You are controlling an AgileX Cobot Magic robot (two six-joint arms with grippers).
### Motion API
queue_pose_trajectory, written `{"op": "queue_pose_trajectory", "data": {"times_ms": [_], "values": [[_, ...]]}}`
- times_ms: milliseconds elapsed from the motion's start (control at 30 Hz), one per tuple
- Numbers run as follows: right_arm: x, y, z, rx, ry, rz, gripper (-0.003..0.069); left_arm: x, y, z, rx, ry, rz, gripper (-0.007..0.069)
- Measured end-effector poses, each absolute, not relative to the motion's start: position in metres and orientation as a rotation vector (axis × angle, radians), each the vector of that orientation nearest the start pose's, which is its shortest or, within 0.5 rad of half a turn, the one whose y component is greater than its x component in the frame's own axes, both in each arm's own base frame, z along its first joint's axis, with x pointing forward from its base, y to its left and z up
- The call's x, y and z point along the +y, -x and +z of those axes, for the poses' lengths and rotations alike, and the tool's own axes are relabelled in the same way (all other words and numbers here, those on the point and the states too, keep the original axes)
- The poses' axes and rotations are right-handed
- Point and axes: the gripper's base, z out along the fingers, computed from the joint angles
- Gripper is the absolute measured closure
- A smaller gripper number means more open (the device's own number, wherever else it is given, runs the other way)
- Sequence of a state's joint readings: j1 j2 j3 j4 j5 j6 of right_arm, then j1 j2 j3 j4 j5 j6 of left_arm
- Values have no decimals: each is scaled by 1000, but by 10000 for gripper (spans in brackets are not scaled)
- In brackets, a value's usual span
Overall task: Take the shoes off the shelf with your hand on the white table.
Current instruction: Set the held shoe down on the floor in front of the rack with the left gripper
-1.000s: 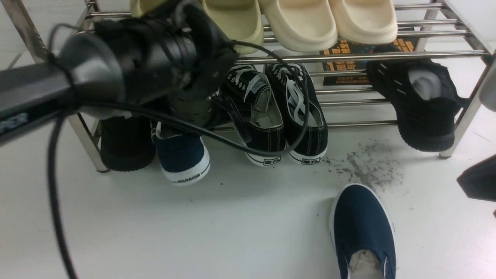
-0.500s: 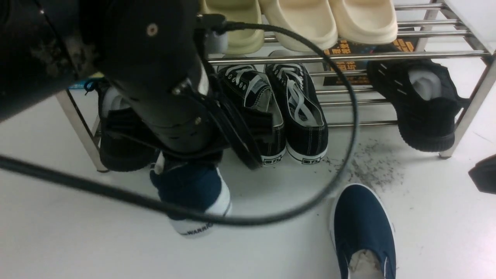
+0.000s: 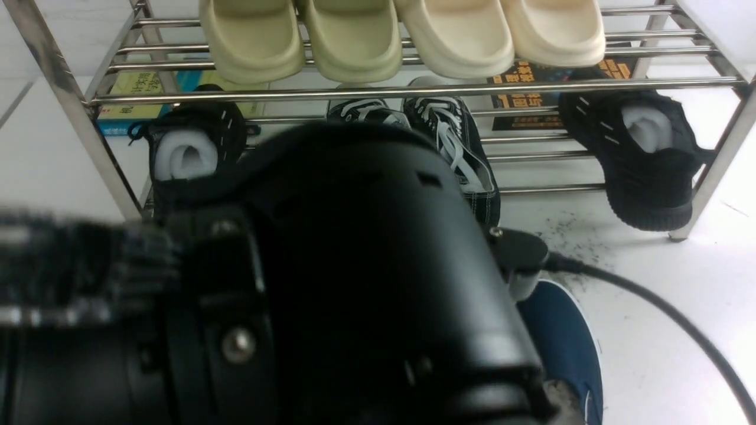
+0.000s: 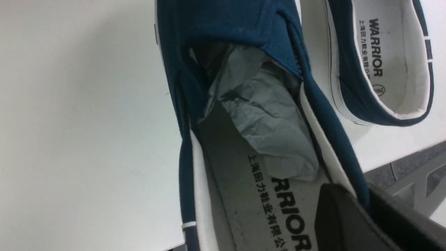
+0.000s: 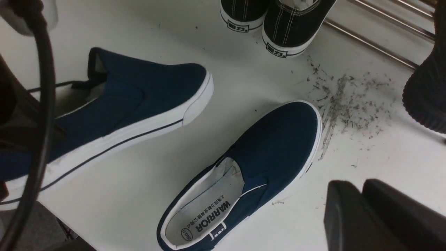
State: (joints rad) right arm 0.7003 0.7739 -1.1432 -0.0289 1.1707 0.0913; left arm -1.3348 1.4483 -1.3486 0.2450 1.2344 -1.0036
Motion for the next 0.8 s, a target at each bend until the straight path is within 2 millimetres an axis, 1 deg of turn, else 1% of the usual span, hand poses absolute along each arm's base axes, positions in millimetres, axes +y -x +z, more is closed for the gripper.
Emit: {"op": "queue_pose_trajectory", "data": {"times_ms": [67,167,267,300,367,400,467,600,667,800], "values": [[67,-84,419,2205,692,374,567,-272,-87,341,2727,-482,-270,582],[67,-83,419,2207,693,373,567,-280,-93,330,2704,-472,-193,582],[67,-83,419,2210,694,379,567,-294,-99,308,2707,-511,-82,582],[68,-83,419,2211,694,382,567,-303,-101,294,2716,-537,-41,582],[68,-83,419,2211,694,382,567,-315,-104,276,2722,-573,-12,582],[68,-83,419,2211,693,383,567,-319,-104,271,2730,-580,-13,582],[68,-83,419,2212,694,384,564,-332,-104,253,2727,-620,-26,582],[67,-83,419,2212,694,384,559,-343,-107,238,2697,-654,-39,582],[68,-82,419,2212,694,385,558,-347,-109,235,2667,-672,-55,582],[68,-82,419,2212,694,385,554,-349,-112,236,2622,-688,-55,582]]}}
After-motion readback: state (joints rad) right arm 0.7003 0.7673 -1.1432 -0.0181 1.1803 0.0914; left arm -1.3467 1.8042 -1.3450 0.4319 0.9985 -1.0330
